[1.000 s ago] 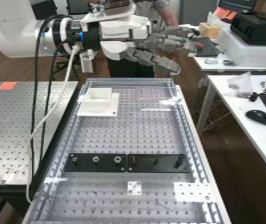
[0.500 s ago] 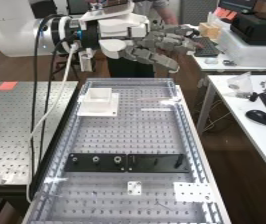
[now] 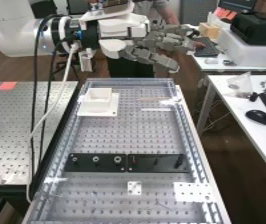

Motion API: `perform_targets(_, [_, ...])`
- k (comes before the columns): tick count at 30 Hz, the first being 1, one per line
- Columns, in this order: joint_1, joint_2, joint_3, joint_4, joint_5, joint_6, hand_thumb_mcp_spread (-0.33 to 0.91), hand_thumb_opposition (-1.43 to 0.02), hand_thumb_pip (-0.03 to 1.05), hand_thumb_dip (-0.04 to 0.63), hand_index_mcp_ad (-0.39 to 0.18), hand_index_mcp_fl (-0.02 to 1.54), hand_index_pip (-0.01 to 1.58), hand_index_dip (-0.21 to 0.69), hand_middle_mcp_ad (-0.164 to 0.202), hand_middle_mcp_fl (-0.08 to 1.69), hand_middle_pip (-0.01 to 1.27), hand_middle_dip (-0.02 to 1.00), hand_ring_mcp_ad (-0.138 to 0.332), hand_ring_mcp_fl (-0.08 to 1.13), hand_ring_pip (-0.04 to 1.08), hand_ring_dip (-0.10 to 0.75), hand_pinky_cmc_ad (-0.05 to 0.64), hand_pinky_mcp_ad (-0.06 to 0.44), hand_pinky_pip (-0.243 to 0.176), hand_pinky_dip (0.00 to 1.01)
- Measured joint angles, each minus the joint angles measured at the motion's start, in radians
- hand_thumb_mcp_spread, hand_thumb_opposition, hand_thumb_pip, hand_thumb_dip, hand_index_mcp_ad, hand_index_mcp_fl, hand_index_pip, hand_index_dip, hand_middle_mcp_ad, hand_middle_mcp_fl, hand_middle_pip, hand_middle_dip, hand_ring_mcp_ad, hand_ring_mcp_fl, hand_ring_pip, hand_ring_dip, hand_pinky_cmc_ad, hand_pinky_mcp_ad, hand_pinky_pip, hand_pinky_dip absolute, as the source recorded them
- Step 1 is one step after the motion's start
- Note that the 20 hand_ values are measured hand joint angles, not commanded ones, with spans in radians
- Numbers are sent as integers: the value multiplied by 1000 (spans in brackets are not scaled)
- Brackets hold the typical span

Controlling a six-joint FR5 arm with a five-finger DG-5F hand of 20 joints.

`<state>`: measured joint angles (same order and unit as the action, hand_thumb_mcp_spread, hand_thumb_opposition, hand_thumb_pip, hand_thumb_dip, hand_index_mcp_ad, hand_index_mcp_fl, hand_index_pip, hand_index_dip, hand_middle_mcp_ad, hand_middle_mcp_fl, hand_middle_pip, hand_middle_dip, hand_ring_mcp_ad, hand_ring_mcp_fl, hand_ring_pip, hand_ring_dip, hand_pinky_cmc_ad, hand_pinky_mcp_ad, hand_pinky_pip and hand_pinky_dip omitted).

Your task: Grab the chopstick and place it in the clear container

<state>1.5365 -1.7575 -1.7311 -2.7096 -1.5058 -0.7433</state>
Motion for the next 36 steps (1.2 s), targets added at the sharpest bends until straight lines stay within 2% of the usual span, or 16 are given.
perform_targets(25, [0,17,-8,-1,10,2,159,-787,496,82,-115,31,68,96,82,72,134,152,141,16,103,147,443,356,-44,178])
perform_targets(32, [-8,26,16,-90,30,13,159,-787,496,79,-117,24,68,93,86,73,134,152,152,16,103,147,445,358,-44,180])
perform_targets(33, [-9,28,20,-101,36,14,159,-787,496,82,-113,24,68,93,86,73,134,152,152,16,103,147,445,356,-61,176])
perform_targets(36, [-13,41,33,-140,50,20,159,-791,485,84,-115,26,68,93,86,73,134,152,157,16,103,147,443,360,-63,180])
